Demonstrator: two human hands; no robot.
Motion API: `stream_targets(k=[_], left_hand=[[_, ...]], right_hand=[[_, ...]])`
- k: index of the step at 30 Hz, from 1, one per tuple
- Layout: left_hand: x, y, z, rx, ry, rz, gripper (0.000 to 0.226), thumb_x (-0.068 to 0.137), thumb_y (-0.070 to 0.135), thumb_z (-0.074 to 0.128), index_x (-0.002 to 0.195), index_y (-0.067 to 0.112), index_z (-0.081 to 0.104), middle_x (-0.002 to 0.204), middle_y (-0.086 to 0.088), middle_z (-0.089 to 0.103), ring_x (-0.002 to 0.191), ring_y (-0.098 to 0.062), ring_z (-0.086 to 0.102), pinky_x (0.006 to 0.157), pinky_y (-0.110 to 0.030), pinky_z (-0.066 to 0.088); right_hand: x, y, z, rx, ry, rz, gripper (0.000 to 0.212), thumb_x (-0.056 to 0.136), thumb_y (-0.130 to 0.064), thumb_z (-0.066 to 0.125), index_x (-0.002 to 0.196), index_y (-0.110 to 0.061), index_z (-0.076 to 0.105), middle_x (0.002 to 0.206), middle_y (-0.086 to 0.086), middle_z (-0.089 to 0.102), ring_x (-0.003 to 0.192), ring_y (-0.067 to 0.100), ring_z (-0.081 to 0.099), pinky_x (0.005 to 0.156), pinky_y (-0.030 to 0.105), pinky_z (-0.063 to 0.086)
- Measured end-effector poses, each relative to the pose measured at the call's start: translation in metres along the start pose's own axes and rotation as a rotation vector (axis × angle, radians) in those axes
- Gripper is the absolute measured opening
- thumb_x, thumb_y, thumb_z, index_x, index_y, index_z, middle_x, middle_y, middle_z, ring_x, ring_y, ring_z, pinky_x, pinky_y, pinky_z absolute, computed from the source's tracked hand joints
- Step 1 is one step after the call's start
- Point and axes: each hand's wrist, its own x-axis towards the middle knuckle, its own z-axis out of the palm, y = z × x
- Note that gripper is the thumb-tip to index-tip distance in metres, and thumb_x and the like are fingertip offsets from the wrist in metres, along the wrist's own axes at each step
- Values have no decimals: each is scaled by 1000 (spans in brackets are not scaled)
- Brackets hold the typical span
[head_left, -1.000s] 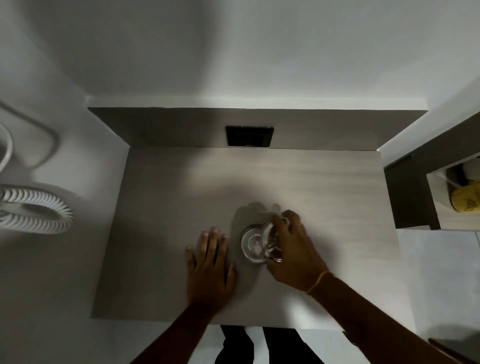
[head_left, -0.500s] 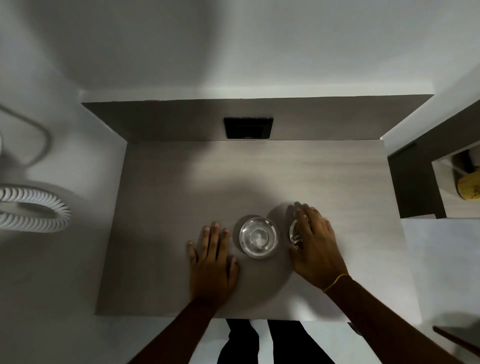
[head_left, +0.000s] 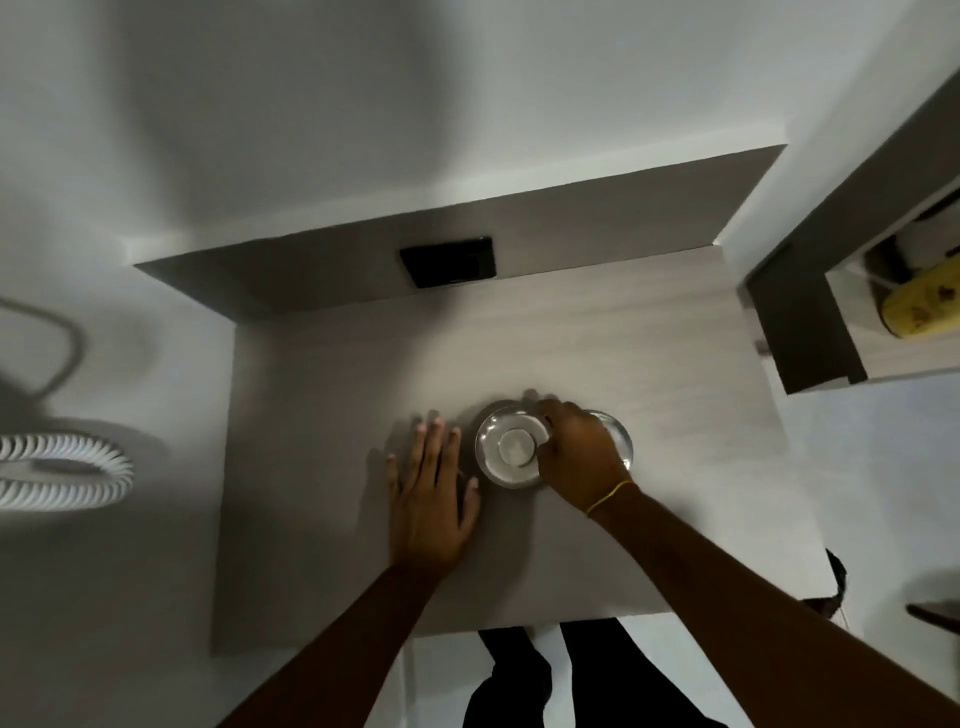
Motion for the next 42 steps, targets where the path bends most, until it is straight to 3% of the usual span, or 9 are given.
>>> stream_targets(k=[8, 14, 18, 21, 25, 31, 35, 39, 42], left_hand=[[70, 151, 5, -29, -71, 393, 65, 104, 32, 48, 166, 15, 36, 178, -8, 27, 167, -25, 11, 126, -70, 22], [62, 279, 44, -79, -193, 675, 67, 105, 30, 37, 170, 21, 24, 181, -3, 19, 167, -24, 9, 126, -65, 23], [11, 371, 96, -161, -383, 913, 66, 107, 31, 37, 171, 21, 21, 182, -2, 14, 167, -19, 3, 130, -63, 19], [-38, 408, 134, -265, -502, 1004, 67, 107, 26, 42, 170, 20, 22, 182, -3, 15, 167, -18, 1, 132, -60, 13], [-97, 406, 185, -281, -629, 1074, 74, 101, 23, 48, 170, 20, 21, 182, -3, 14, 167, -17, 1, 132, -60, 12], [-123, 341, 262, -163, -707, 944, 82, 98, 20, 52, 171, 23, 15, 183, -1, 7, 167, -17, -3, 131, -61, 10], [-124, 299, 300, -100, -725, 817, 81, 87, 4, 60, 163, 18, 36, 181, -5, 15, 167, -21, 5, 129, -62, 14], [-129, 269, 321, -93, -778, 729, 73, 84, -5, 57, 151, 22, 44, 181, -3, 17, 167, -16, 1, 131, -60, 14], [-130, 258, 328, -94, -778, 704, 72, 86, -5, 57, 150, 23, 43, 181, -1, 16, 167, -14, 0, 132, -58, 16]], right_hand=[[-69, 112, -116, 338, 358, 344, 41, 82, 0, 78, 119, -14, 66, 97, 15, 80, 78, 39, 77, 69, 55, 66], [-159, 228, -176, 578, 614, 606, 52, 80, 5, 76, 101, -41, 65, 85, 14, 76, 43, 24, 69, 40, 36, 57], [-250, 317, -181, 583, 801, 807, 60, 84, 8, 68, 99, -50, 58, 82, 10, 72, 48, 37, 71, 52, 56, 65], [-289, 375, -160, 463, 882, 839, 58, 84, 4, 65, 120, -40, 52, 83, 17, 74, 51, 33, 74, 54, 47, 65], [-291, 442, -118, 168, 799, 755, 68, 80, -12, 63, 142, -29, 41, 66, 7, 66, 61, 38, 70, 61, 38, 52], [-241, 534, -44, -281, 422, 551, 85, 90, -11, 65, 162, -36, 25, 117, 24, 66, 69, 51, 69, 59, 45, 56], [-209, 581, -1, -358, 233, 501, 78, 96, -16, 55, 164, -38, 24, 125, 31, 57, 75, 52, 69, 59, 43, 45], [-189, 609, 23, -400, 114, 525, 76, 97, -18, 61, 164, -27, 27, 132, 32, 54, 89, 57, 70, 74, 54, 61], [-176, 619, 35, -449, 69, 473, 82, 97, -12, 56, 167, -33, 17, 126, 32, 54, 78, 54, 70, 59, 46, 52]])
